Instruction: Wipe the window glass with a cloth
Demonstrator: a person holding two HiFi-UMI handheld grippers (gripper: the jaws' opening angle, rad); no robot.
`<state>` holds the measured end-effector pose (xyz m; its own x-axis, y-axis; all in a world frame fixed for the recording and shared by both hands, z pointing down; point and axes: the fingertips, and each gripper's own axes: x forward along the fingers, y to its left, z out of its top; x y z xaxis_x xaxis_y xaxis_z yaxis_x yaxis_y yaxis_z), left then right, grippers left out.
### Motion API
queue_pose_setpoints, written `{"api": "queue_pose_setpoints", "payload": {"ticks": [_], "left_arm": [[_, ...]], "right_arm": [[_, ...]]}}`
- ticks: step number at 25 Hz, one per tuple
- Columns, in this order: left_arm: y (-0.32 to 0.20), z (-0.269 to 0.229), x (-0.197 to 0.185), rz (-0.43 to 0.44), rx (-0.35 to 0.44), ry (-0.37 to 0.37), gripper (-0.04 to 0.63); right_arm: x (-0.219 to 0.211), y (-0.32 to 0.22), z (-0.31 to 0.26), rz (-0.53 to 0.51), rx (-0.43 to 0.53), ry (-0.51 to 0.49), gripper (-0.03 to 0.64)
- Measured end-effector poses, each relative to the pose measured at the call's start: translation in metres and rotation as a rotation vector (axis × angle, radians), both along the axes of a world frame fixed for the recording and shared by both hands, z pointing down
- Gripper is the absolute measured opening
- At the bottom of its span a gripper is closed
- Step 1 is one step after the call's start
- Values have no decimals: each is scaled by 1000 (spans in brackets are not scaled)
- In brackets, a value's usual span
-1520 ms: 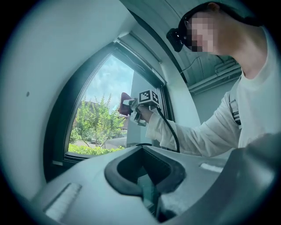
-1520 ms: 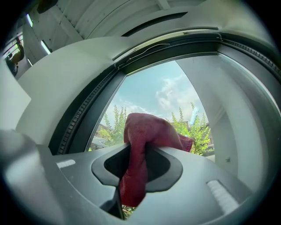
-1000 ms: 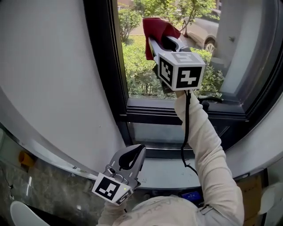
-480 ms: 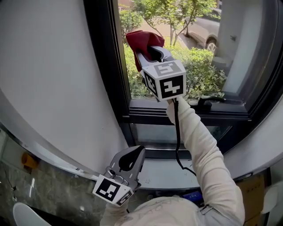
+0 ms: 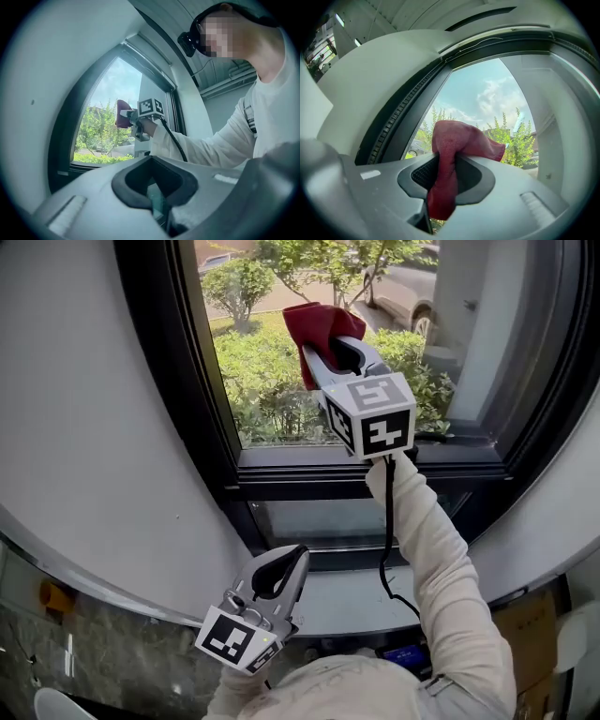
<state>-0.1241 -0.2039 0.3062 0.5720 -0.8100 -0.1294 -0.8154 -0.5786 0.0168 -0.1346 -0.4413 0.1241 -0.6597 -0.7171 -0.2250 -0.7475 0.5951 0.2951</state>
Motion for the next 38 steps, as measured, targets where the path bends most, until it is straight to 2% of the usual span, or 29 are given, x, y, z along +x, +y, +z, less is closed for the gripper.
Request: {"api": "queue_pose_setpoints", "payload": {"ticks": [13, 26, 30, 38], "left_arm": [[-28, 0, 93, 177, 8, -38, 0], [-46, 0, 150, 282, 22, -45, 0], [-47, 1, 157, 290, 14, -48, 0], [-45, -2, 153, 278, 16, -50, 0]], "right_arm": [[155, -26, -7, 169, 4, -53, 114], [270, -44, 0, 277, -43, -127, 115], [291, -47, 2, 279, -69, -170, 115], [289, -45, 1, 298, -64, -159, 114]]}}
